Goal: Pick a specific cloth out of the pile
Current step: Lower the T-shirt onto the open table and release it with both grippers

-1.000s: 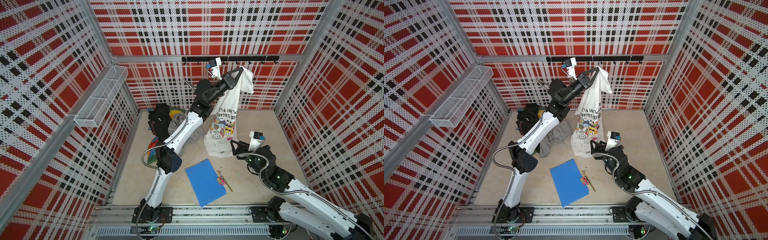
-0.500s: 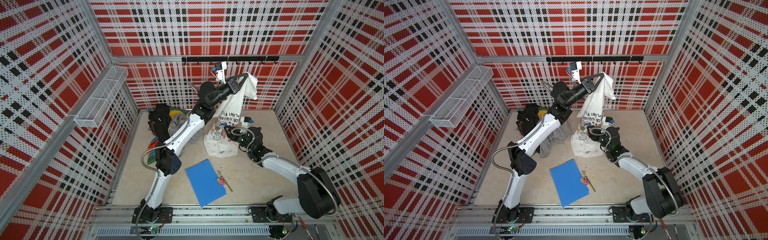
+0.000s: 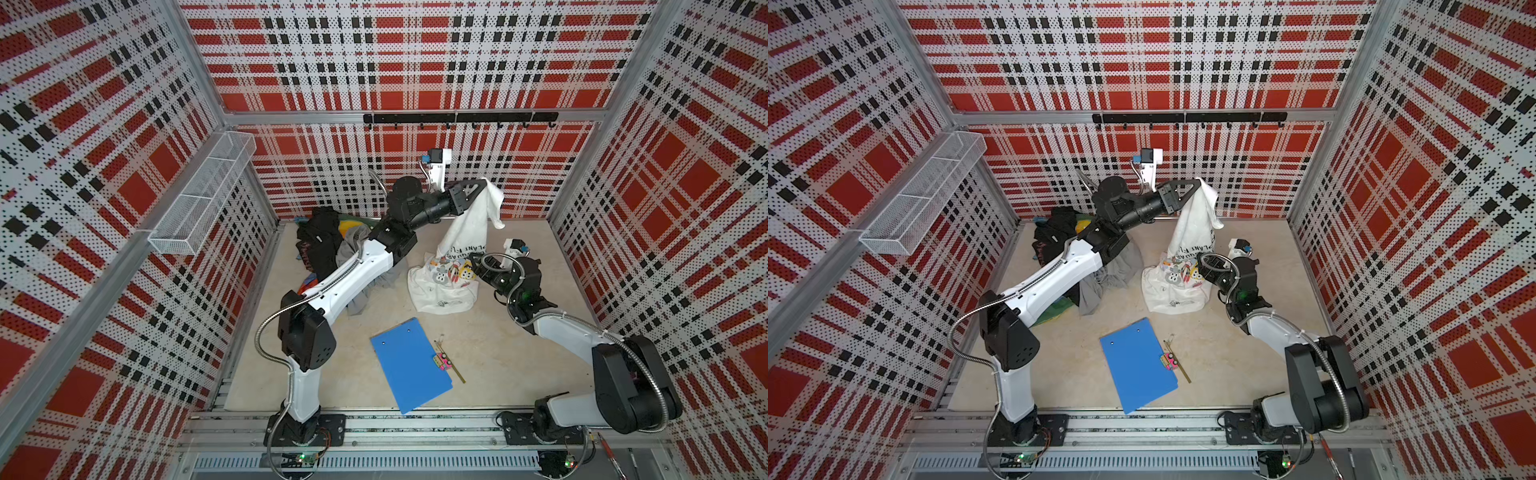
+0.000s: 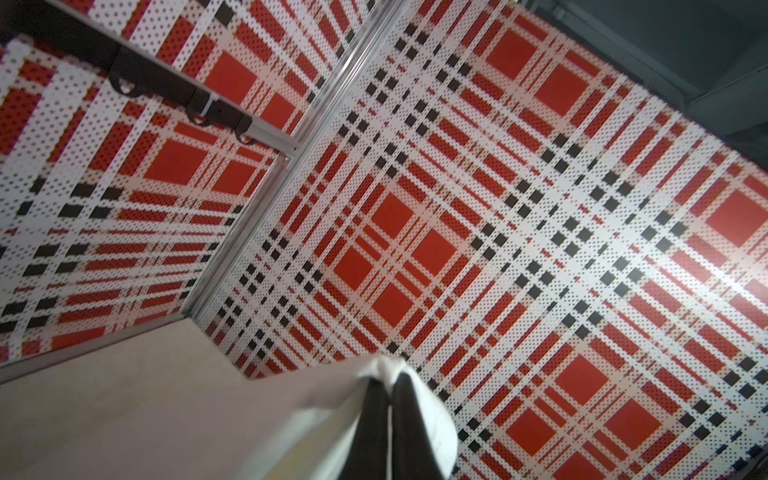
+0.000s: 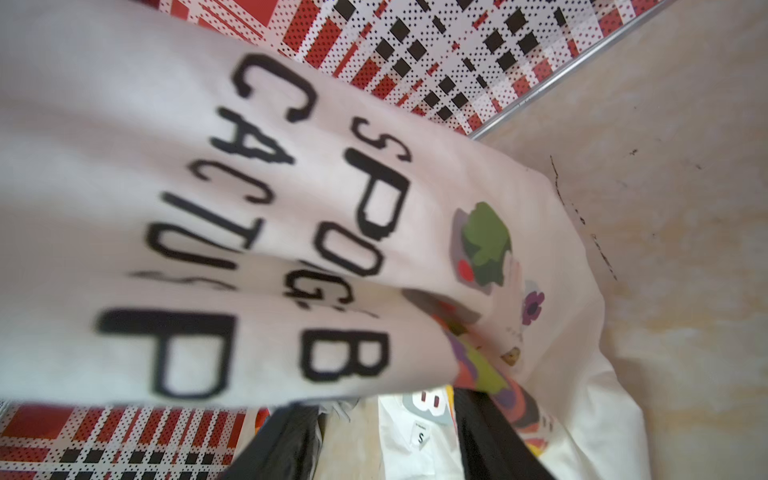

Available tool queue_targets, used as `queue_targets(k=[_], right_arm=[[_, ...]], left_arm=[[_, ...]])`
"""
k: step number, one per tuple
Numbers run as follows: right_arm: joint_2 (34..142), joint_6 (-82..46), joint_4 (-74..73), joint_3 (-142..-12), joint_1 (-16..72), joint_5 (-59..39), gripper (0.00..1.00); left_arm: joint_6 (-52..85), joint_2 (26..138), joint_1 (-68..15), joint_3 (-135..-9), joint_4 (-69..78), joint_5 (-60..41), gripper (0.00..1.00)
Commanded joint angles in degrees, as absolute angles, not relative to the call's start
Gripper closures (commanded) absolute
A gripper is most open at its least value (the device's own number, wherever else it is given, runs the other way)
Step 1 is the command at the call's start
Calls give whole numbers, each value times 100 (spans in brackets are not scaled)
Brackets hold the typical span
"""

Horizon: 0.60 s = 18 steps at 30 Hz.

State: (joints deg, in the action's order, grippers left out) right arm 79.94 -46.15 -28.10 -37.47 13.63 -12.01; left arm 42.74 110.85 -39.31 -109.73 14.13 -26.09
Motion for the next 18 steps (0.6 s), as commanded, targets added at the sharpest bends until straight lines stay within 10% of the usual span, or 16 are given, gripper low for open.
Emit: queue_targets(k=[1,18], right_arm=[[7585,-4607,-3285,-3428,1353,-1582,40],[5137,-4148,-1236,-2746,1380,-718,26]], left_arm=[[3638,10794,-3867,-10695,992,-2398,100],[2510,11502,-3823,-10444,-1564,221,100]])
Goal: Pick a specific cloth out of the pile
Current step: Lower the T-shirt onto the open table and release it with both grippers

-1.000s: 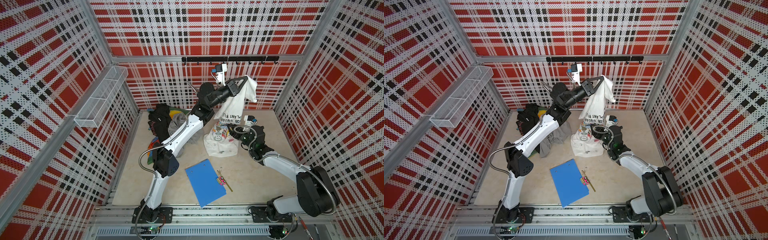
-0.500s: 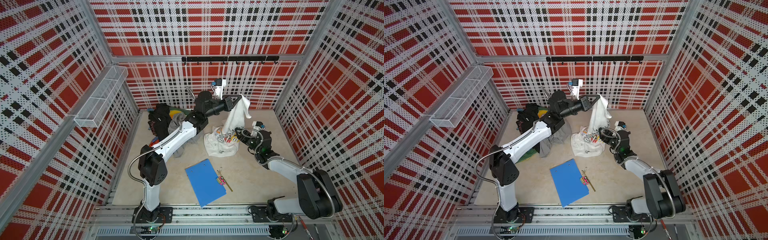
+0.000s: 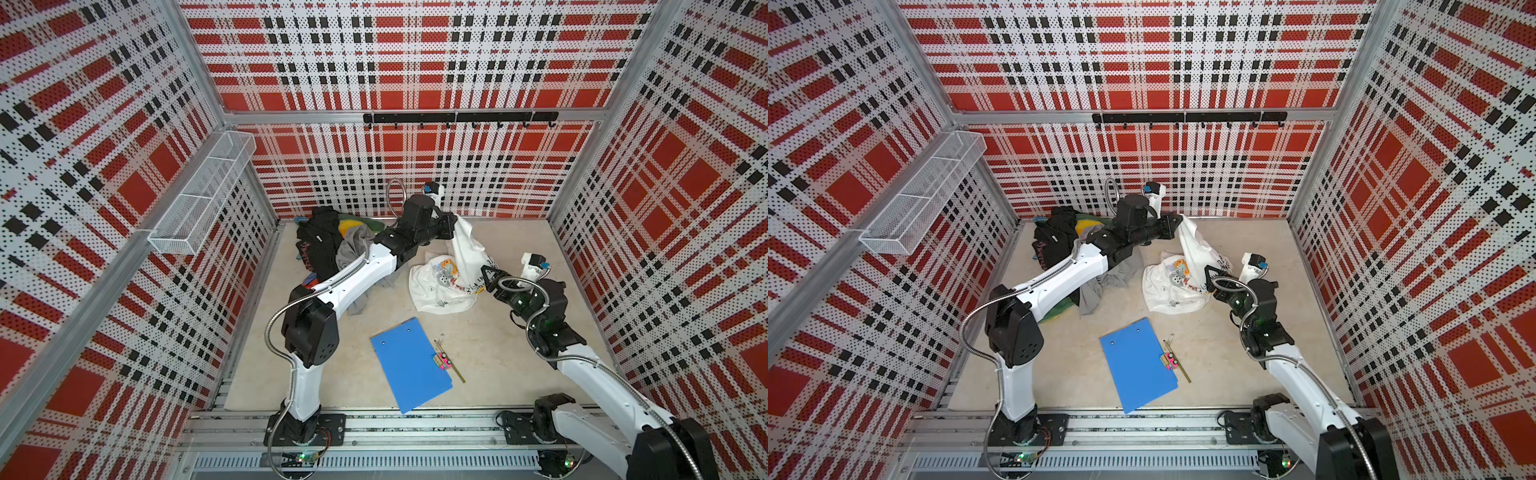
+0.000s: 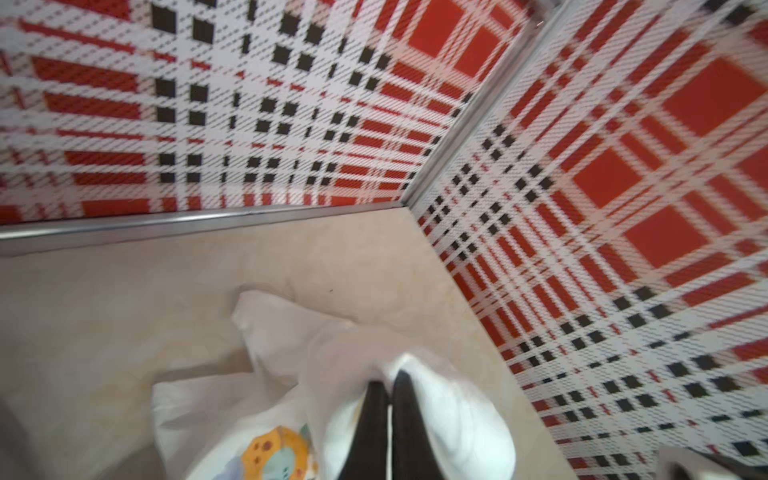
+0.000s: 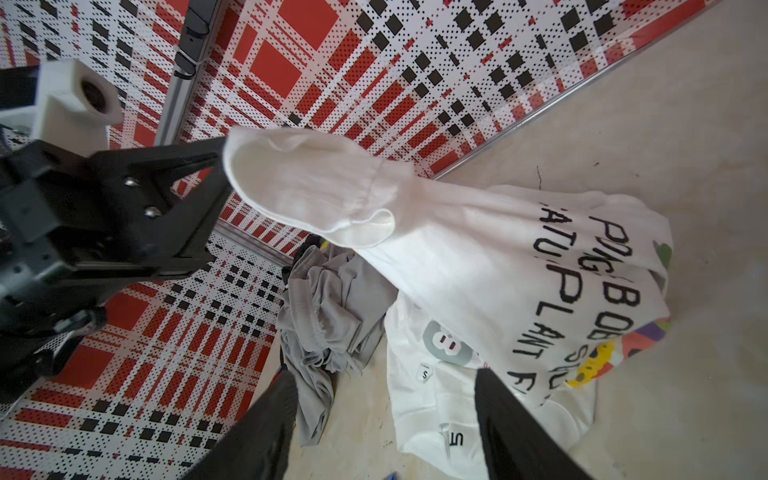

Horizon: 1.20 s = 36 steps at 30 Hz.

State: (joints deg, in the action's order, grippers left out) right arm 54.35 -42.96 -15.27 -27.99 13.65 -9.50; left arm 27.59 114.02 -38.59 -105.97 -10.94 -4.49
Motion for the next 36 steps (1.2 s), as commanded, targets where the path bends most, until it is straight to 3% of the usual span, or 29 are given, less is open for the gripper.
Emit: queue_targets(k=[1,18,27,36], right_arm=[[5021,-4150,-1134,-2748,1380,-683,26],[4126,-4005,-171,-2829,1386,-477,20],[5114,-3491,457,-3265,1380,-404,17],[6117,-3085,547,-3717,1386,-553,13]], left_arm=[[2496,11509,-3808,-10346,-1581,334,100],[3059,12950,-3863,-10134,-1925,203,100],[3567,13034,-4183,-10001,-1422,-132,100],[3489,11679,-4010,-8931,-260,-328,60]])
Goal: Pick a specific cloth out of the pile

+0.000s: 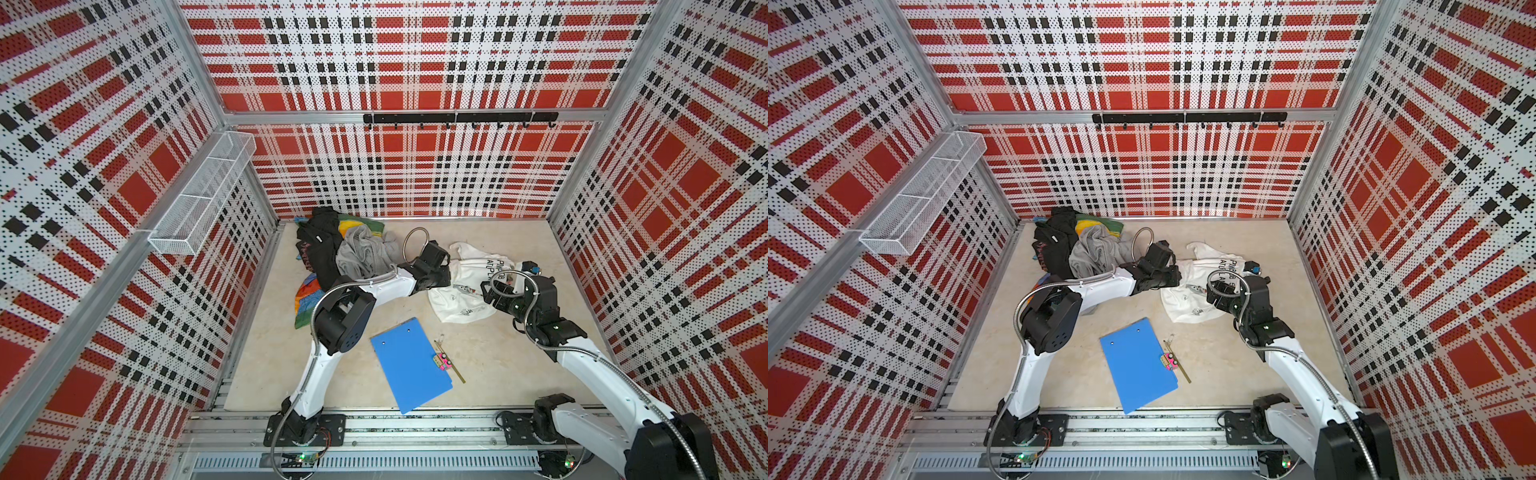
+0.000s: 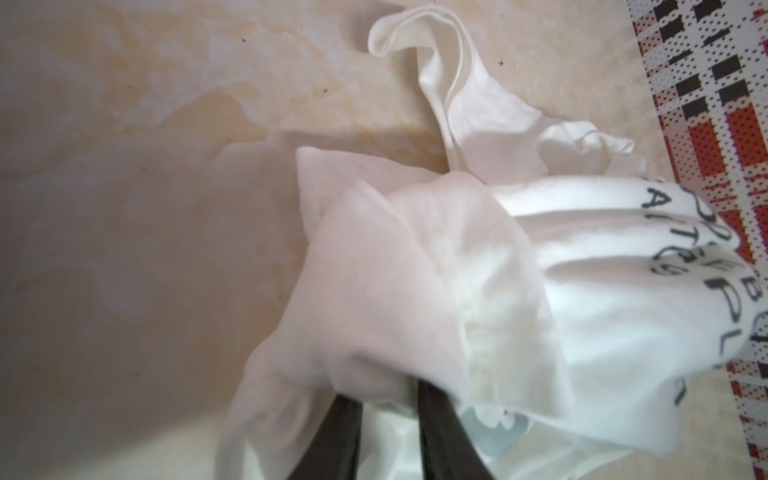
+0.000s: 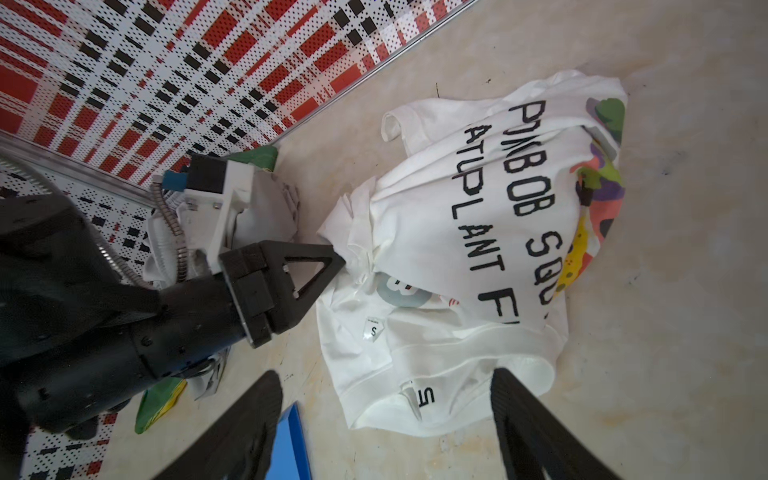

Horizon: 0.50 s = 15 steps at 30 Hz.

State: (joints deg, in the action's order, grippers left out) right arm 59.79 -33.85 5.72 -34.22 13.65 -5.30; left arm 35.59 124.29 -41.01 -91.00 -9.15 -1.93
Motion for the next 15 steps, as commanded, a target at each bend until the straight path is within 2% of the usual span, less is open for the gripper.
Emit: queue_targets(k=[1,3,8,9,15], right_arm=[[6181,-3015,622,-3775,1397,-500,10],[6289,-2847,790,-3917,1422,-321,6],[6597,-2348,1151,-4323,1498,-25,1],[6715,-2268,1245,-4435,1514,15,0],[7662,-1919,1648,-4997,1820,186,0]], left_arm=[[3418,11500,-3999,-8845,-228,-313,51],[3287,11143,-3952,-8707,-198,-444,37],[2842,10035,-3803,-7976,-39,-771,10],[2702,9779,-3774,-7777,3,-864,0],[2000,7921,-3287,-6325,358,-1609,1]])
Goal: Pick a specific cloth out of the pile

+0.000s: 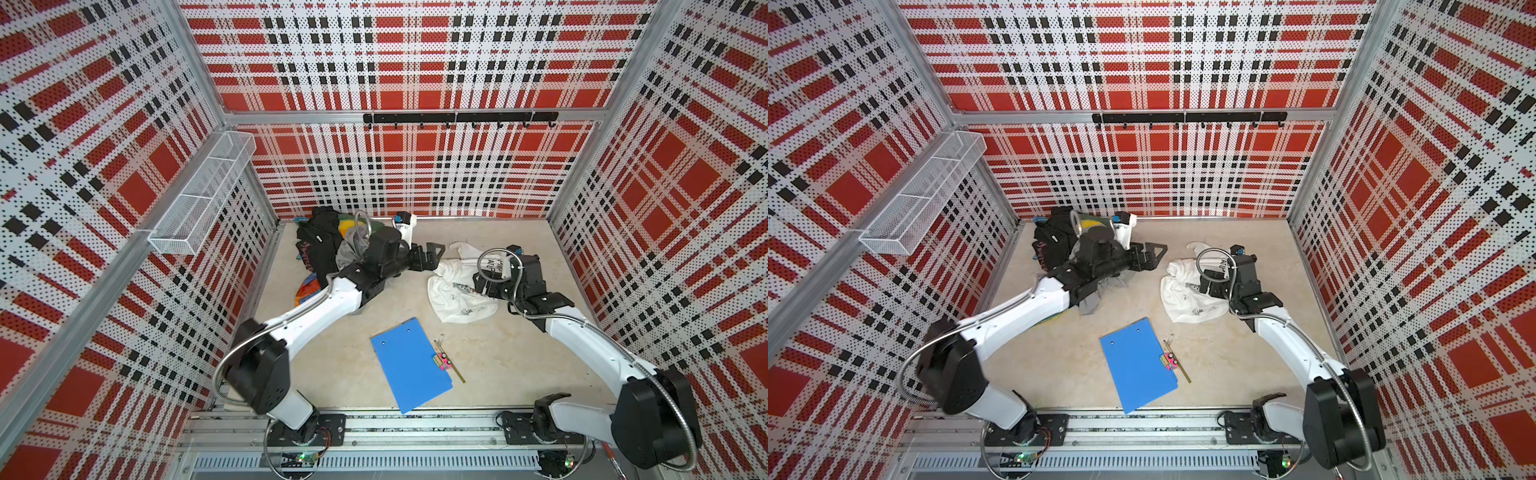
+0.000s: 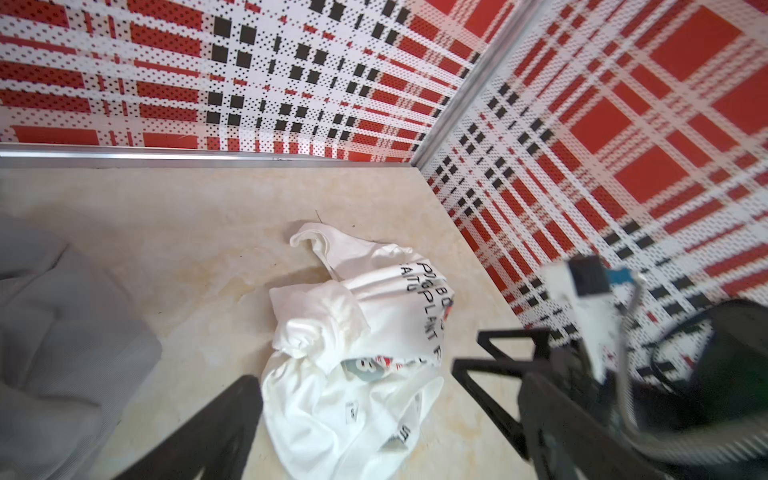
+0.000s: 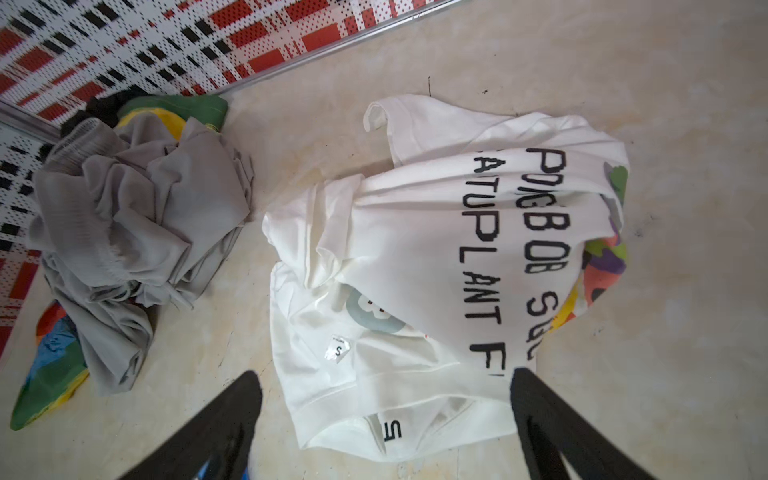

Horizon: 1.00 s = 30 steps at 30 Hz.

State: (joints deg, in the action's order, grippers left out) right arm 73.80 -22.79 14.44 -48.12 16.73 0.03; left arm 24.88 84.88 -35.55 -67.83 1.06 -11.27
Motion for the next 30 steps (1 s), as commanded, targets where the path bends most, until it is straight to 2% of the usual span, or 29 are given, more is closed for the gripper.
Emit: queue_targets(k=[1,6,11,14,17,20,25,30], right_arm=[[7781,-1875,1612,-4997,1898,197,0],[8320,-1774,1686,-5129,2353,908,0],[9033,-1757,1994,-5394,2479,1491,0],[9186,-1770,1973,-5367,2477,1571,5],[9284,-1765,1930,-5376,2478,1678,17],[9456,-1740,1883,-5491,2442,1753,32],[9810,-1620,1925,-5953,2216,1932,53],[10170,-1456,2107,-6532,1846,1873,60]], left_arm=[[1986,7631,-3135,-6125,397,-1732,1],[1422,6693,-2545,-5739,334,-2237,1],[909,6456,-2260,-5456,313,-2638,1],[1009,6425,-2095,-5470,439,-3191,1],[1073,6390,-1875,-5461,563,-3676,1],[1107,6341,-1664,-5386,730,-4032,1],[934,6198,-1676,-5289,578,-3904,1],[786,6130,-1732,-5291,425,-3708,1]])
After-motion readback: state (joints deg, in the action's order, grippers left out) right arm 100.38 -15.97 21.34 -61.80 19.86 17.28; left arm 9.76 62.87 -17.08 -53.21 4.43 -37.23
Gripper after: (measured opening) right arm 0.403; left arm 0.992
